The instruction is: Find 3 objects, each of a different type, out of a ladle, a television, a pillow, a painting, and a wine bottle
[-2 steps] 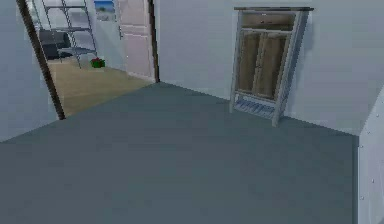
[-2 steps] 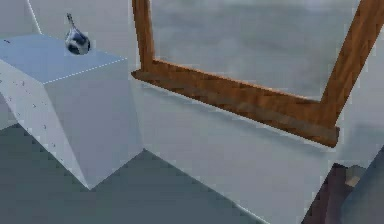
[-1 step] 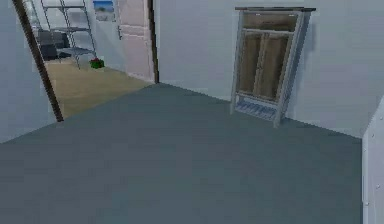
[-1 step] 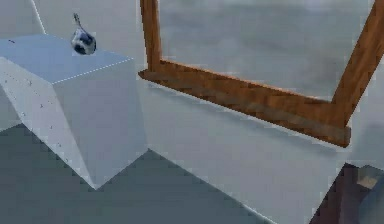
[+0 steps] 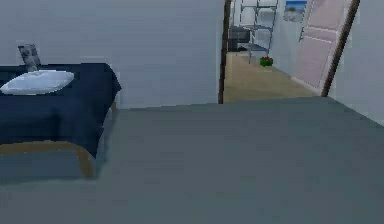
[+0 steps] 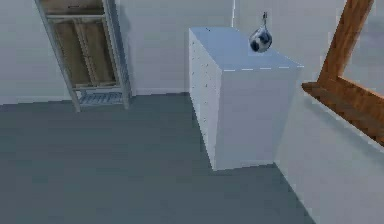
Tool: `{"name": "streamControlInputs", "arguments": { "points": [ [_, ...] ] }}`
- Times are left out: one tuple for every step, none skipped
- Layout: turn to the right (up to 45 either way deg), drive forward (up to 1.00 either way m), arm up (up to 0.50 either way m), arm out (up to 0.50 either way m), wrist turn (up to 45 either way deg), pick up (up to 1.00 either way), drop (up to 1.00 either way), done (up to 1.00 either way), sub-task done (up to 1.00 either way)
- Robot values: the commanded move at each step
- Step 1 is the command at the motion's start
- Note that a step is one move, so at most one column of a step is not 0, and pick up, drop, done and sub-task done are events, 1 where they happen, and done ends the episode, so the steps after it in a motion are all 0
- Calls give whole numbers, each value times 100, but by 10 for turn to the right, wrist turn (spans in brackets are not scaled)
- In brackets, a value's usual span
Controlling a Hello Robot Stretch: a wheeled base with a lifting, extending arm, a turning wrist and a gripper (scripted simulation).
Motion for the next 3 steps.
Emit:
{"name": "streamControlInputs", "arguments": {
  "points": [
    [-180, 0, 0, 0, 0, 0, 0, 0, 0],
    [0, 100, 0, 0, 0, 0, 0, 0, 0],
    [0, 10, 0, 0, 0, 0, 0, 0, 0]
  ]
}}
